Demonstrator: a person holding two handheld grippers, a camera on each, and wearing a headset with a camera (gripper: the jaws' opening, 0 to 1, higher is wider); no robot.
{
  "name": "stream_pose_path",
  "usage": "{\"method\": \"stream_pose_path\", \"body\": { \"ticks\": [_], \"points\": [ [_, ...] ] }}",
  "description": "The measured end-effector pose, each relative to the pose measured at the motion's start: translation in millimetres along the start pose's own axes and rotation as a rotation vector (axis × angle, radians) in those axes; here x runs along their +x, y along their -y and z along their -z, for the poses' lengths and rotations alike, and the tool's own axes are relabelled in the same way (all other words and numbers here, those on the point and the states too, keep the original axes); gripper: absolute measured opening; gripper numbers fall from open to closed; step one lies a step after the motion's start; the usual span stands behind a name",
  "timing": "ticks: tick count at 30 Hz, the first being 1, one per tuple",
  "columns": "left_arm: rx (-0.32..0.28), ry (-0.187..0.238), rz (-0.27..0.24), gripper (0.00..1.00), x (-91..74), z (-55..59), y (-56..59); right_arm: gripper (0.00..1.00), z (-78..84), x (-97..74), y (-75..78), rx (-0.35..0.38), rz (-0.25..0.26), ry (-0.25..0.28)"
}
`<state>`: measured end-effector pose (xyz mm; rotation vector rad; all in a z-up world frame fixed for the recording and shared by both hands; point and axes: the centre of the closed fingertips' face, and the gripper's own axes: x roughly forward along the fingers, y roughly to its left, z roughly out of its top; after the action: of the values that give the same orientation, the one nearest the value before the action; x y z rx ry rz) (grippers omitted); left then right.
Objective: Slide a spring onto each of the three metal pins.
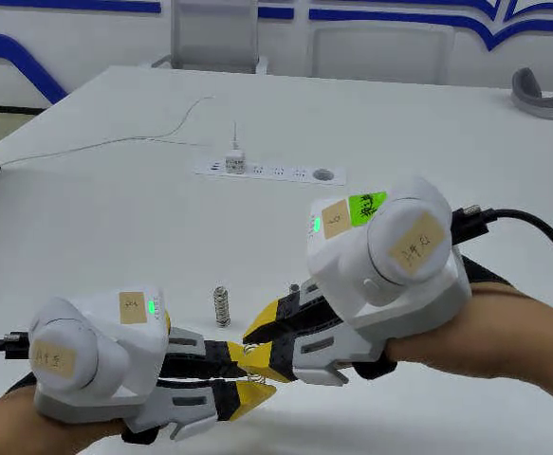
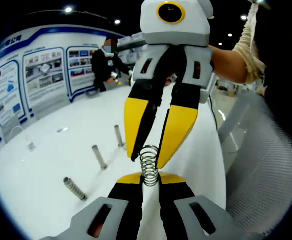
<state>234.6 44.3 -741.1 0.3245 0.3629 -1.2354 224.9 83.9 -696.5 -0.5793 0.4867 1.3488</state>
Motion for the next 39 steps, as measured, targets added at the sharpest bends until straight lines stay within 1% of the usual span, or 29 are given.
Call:
{"method": "stream_pose_path", "body": {
  "ticks": [3,4,6,9,15,24,29,33,39],
  "points": [
    [-0.007,0.005,-0.002,0.11,-0.3,1.2,-0.7,0.12,-0.6,-0.2,-0.2,0.001,0.002,0.008],
    [-0.009,0.002,-0.004,0.11,-0.4,1.9,-1.0,0.14,-1.8,-0.8,0.0,0.004,0.003,0.017],
    [-0.01,-0.003,-0.006,0.11,-0.7,3.2,-1.4,0.15,-1.3,-2.0,1.6,0.016,0.009,0.018],
    [-0.01,0.002,-0.009,0.11,-0.9,1.9,-2.0,0.15,1.5,-2.4,3.4,0.022,0.015,0.012],
    [-0.008,0.005,-0.01,0.11,-1.6,0.0,-2.8,0.12,5.3,0.3,1.1,0.028,0.014,0.011],
    [-0.024,-0.003,-0.006,0.11,-2.5,2.1,-1.5,0.12,4.5,1.6,0.8,0.038,0.021,0.02],
    [-0.017,0.01,-0.023,0.11,-3.4,-0.7,-5.0,0.12,1.6,0.0,3.5,0.044,0.032,0.032],
    [-0.021,0.008,-0.037,0.15,-4.0,0.3,-7.9,0.12,0.1,-1.8,5.5,0.054,0.037,0.042],
    [-0.033,0.008,-0.057,0.2,-6.6,3.1,-12.1,0.12,0.5,-5.5,11.0,0.061,0.058,0.049]
  ]
}}
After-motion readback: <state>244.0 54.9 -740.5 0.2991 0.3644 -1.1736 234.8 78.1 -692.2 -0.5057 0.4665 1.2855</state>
